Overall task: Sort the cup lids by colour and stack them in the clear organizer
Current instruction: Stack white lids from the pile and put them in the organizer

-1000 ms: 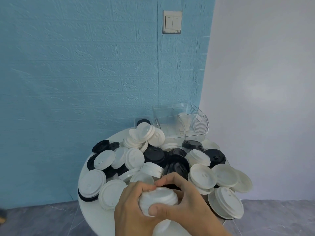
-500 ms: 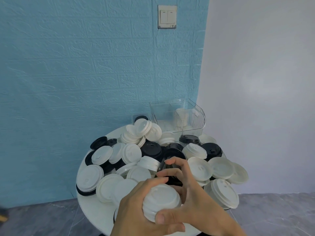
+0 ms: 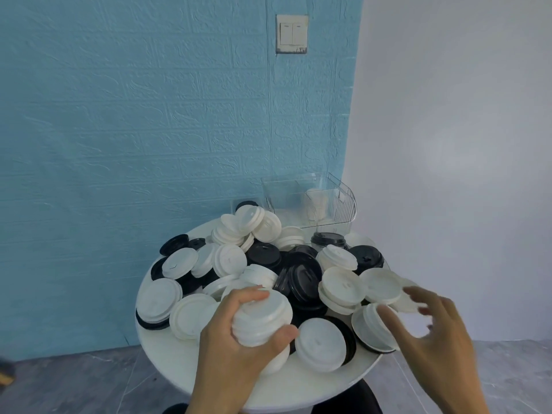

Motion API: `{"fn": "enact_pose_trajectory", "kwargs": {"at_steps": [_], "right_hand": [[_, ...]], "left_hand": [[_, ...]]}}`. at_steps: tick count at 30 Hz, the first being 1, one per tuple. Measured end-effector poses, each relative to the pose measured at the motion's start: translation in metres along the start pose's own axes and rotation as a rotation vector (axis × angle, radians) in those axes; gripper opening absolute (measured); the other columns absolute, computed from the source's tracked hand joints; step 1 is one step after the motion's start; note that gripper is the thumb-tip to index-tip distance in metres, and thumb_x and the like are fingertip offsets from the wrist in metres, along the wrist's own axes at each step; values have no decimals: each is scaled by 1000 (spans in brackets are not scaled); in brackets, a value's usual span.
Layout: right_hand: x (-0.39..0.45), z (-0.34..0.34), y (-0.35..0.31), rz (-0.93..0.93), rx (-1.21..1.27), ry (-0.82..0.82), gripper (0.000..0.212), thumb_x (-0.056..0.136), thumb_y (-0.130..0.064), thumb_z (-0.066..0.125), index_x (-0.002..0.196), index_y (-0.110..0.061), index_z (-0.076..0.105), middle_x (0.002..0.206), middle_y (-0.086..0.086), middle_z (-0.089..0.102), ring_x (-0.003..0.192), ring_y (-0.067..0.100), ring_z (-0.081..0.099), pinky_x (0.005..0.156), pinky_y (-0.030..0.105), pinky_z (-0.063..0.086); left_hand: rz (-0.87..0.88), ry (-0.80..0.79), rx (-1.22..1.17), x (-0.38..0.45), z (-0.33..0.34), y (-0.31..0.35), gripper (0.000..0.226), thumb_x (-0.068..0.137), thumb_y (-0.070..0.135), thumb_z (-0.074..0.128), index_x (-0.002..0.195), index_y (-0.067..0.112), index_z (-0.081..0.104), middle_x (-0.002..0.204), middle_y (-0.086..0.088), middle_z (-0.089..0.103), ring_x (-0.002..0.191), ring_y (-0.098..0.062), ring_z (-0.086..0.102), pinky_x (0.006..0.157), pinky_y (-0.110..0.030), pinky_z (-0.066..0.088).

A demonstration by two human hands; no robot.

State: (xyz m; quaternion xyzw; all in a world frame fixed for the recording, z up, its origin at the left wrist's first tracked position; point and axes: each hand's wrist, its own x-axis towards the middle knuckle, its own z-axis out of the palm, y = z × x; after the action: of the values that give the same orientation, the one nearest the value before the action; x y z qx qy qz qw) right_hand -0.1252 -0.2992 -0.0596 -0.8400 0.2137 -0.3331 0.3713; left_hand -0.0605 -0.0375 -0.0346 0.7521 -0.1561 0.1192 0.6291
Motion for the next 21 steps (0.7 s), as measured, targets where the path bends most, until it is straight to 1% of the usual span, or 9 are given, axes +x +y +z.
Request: {"fn": "enact_pose_trajectory", "kwargs": {"at_steps": [2, 4, 8, 12, 14, 16, 18, 19, 21], "right_hand": [[-2, 2, 15, 102, -35, -37, 70, 64, -79, 64, 122, -41, 51, 122, -9, 52, 109, 18, 56, 89, 44, 48], [-6, 7, 20, 154, -5, -93, 80, 56, -73, 72, 126, -43, 47, 125, -7, 51, 110, 16, 56, 88, 43, 48], [-11, 21, 20, 151, 59, -90, 85, 55, -62, 86, 129, -44, 48, 121, -13, 52, 107, 11, 59, 90, 45, 51], [-8, 30, 20, 99, 95, -25, 85, 58, -49, 93, 133, -41, 51, 120, -12, 55, 105, 13, 62, 87, 40, 51], [-7, 29, 19, 71, 122, 7, 85, 58, -46, 94, 132, -40, 53, 118, -10, 56, 104, 14, 63, 86, 38, 51], [-8, 27, 18, 43, 147, 45, 85, 55, -49, 91, 131, -39, 55, 118, -9, 57, 102, 15, 64, 86, 32, 50], [-10, 22, 12, 32, 198, 92, 84, 51, -53, 86, 128, -40, 55, 119, -8, 57, 102, 15, 64, 82, 15, 46], [-11, 20, 8, 12, 227, 118, 82, 51, -52, 86, 126, -42, 55, 119, -9, 57, 102, 14, 64, 82, 10, 45], [-12, 15, -6, -67, 282, 142, 74, 54, -50, 90, 119, -45, 57, 118, -13, 58, 101, 9, 64, 84, 7, 44]], "left_hand": [[-25, 11, -21, -3, 1, -3, 80, 36, 80, 85, 106, 45, 68, 112, 24, 68, 105, -4, 62, 90, -39, 54], [-55, 15, -17, -4, 3, -6, 75, 40, 68, 86, 109, 45, 67, 113, 23, 67, 106, -4, 62, 91, -40, 54], [-22, 12, -43, -5, 5, -5, 71, 43, 69, 87, 107, 44, 67, 118, 22, 67, 111, -2, 61, 92, -31, 49], [-21, 6, -63, -2, 5, -6, 64, 45, 61, 88, 103, 45, 68, 114, 23, 67, 108, -1, 60, 93, -33, 50], [-11, 7, -61, -2, 5, -6, 64, 46, 61, 88, 104, 45, 67, 118, 22, 67, 112, -1, 59, 94, -30, 49], [-12, 3, -60, -3, 7, -6, 62, 47, 61, 87, 104, 46, 66, 121, 24, 66, 115, 1, 58, 94, -27, 47], [-15, -4, -52, -3, 8, -7, 62, 48, 61, 87, 104, 46, 66, 123, 26, 64, 117, 2, 57, 95, -27, 47], [-12, -10, -47, -3, 8, -8, 62, 48, 61, 87, 105, 45, 66, 124, 27, 63, 117, 2, 57, 96, -27, 47], [-10, -18, -40, -3, 10, -7, 62, 48, 60, 87, 104, 44, 66, 125, 27, 63, 117, 2, 57, 96, -27, 47]]}}
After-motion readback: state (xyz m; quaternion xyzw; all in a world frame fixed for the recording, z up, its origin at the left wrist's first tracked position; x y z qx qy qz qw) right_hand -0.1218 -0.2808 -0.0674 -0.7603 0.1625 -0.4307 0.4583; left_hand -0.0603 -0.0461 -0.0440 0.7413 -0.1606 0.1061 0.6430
